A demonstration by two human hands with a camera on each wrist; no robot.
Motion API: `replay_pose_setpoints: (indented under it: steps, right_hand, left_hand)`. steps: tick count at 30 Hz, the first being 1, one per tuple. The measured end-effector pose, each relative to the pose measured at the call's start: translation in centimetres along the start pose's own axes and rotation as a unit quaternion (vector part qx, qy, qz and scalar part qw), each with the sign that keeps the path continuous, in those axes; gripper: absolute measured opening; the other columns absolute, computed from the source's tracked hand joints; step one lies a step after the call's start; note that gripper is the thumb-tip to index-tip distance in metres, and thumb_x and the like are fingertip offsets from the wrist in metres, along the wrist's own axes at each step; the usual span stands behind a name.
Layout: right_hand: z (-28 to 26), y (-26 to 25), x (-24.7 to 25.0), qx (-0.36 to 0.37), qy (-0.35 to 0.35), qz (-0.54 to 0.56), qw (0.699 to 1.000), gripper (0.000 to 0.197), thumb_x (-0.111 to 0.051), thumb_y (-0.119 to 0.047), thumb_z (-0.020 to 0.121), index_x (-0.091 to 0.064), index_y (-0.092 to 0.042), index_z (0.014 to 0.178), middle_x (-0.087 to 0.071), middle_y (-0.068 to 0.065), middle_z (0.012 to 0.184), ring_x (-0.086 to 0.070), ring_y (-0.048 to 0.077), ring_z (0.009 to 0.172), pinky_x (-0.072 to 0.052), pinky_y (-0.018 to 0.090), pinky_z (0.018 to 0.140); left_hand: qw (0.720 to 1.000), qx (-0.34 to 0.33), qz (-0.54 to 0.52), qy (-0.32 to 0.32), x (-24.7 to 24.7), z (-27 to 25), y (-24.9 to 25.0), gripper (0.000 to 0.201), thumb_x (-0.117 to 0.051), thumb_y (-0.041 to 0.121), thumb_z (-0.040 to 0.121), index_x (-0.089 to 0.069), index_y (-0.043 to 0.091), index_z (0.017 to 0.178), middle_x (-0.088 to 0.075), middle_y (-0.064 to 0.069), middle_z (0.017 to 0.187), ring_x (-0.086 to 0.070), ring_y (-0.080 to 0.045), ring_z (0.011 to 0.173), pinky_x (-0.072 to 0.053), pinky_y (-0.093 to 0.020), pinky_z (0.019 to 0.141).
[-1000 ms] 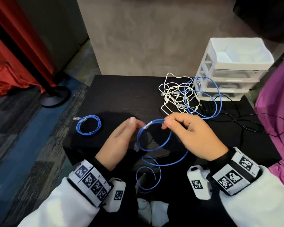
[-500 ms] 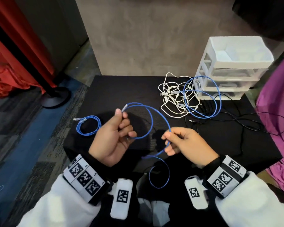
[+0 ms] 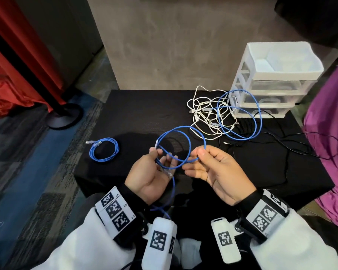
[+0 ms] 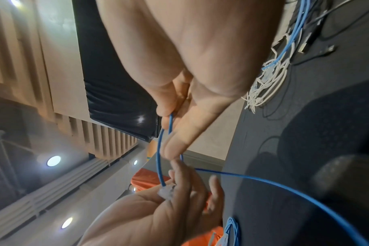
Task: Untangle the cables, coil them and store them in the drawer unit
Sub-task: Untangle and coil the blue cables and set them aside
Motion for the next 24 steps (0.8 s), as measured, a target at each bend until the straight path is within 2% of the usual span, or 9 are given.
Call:
replay_pose_setpoints:
  steps: [2,5,8,11,14,17,18,21,24]
  right_hand:
    - [-0.2,0.5,0.2,-0.026,-0.018,-0.018,0.999,0.024,-0.059,-0.023,0.094,-0.068,-0.001,0.097,-0.071,0.019,0.085,-0.074,0.026,0.074,-0.065,0.033,0.069]
    - [-0.3,0.7,0.5,-0.047,-0.027,-0.078,0.996,0.03,-0.061,-0.032,0.093,-0.072,-0.004,0.098,-0.068,0.02,0.084,-0.069,0.023,0.07,-0.06,0.029,0.062]
    - [0.0,-0.4,0.8,-0.003,-0.014,-0.13,0.991,0.037,-0.057,-0.037,0.094,-0.068,-0.009,0.115,-0.066,0.013,0.092,-0.063,0.018,0.07,-0.052,0.026,0.056]
    - [0.2,-1.5,0.4,0.052,-0.015,-0.193,0.98,0.032,-0.056,-0.036,0.099,-0.065,-0.017,0.122,-0.066,0.008,0.09,-0.054,0.014,0.066,-0.041,0.024,0.051]
    - [0.1,-1.8,-0.3,0.08,-0.036,-0.3,0.95,0.016,-0.049,-0.024,0.11,-0.063,-0.016,0.112,-0.061,0.001,0.073,-0.049,0.014,0.065,-0.041,0.031,0.059]
    - [-0.2,-2.6,-0.5,0.107,-0.052,-0.329,0.937,0.019,-0.041,-0.019,0.113,-0.057,-0.012,0.105,-0.054,0.003,0.067,-0.045,0.019,0.063,-0.041,0.036,0.064]
    - [-0.3,-3.0,-0.6,0.113,-0.056,-0.335,0.934,0.019,-0.04,-0.019,0.113,-0.056,-0.013,0.105,-0.053,0.004,0.067,-0.044,0.02,0.063,-0.041,0.036,0.066]
    - [-0.6,-3.6,-1.0,0.121,-0.084,-0.35,0.925,0.016,-0.044,-0.02,0.112,-0.058,-0.014,0.107,-0.055,0.004,0.07,-0.046,0.02,0.066,-0.043,0.035,0.071]
    - [-0.8,-3.6,-1.8,0.116,-0.114,-0.35,0.922,0.025,-0.049,-0.034,0.108,-0.066,-0.016,0.103,-0.061,0.003,0.079,-0.051,0.018,0.073,-0.045,0.032,0.074]
  left_hand:
    - [1.0,0.011,0.014,-0.026,-0.1,-0.1,-0.1,0.032,-0.044,0.018,0.11,-0.055,0.015,0.08,-0.064,-0.006,0.078,-0.061,-0.015,0.077,-0.054,-0.036,0.075]
    - [0.997,-0.002,0.057,-0.051,-0.1,-0.5,0.2,0.03,-0.043,0.024,0.11,-0.053,0.018,0.082,-0.061,-0.003,0.075,-0.058,-0.014,0.072,-0.059,-0.036,0.069]
    - [0.988,-0.06,0.121,-0.073,-0.5,-1.1,0.8,0.034,-0.042,0.031,0.11,-0.054,0.018,0.082,-0.057,-0.003,0.073,-0.057,-0.013,0.062,-0.062,-0.04,0.072]
    - [0.965,-0.115,0.212,-0.105,-1.3,-1.9,0.7,0.034,-0.038,0.035,0.111,-0.054,0.017,0.087,-0.054,-0.001,0.072,-0.055,-0.01,0.057,-0.058,-0.033,0.064]
    - [0.951,-0.113,0.256,-0.134,-1.9,-2.4,0.2,0.032,-0.037,0.035,0.111,-0.059,0.014,0.101,-0.052,-0.001,0.072,-0.053,-0.01,0.061,-0.057,-0.031,0.061]
    - [0.948,-0.074,0.259,-0.172,-2.1,-2.5,0.0,0.034,-0.036,0.031,0.111,-0.062,0.015,0.126,-0.047,0.0,0.071,-0.05,-0.01,0.061,-0.057,-0.029,0.061]
    - [0.949,-0.061,0.252,-0.181,-2.1,-2.5,0.0,0.033,-0.037,0.03,0.111,-0.061,0.016,0.129,-0.046,0.0,0.072,-0.05,-0.01,0.061,-0.057,-0.029,0.063]
    - [0.959,-0.046,0.219,-0.176,-1.7,-2.1,0.0,0.02,-0.042,0.029,0.11,-0.055,0.014,0.114,-0.043,0.003,0.07,-0.045,-0.009,0.058,-0.053,-0.026,0.06]
    - [0.961,-0.05,0.224,-0.152,-1.1,-1.6,0.3,0.027,-0.043,0.033,0.109,-0.058,0.01,0.107,-0.034,0.006,0.063,-0.034,-0.006,0.052,-0.036,-0.018,0.046]
Point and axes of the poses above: each hand's wrist, its own z-axis towards the middle knuckle, its own x-axis out of the back of the hand, y = z × x, the point moved 8 cm from there along z, towards the middle knuckle
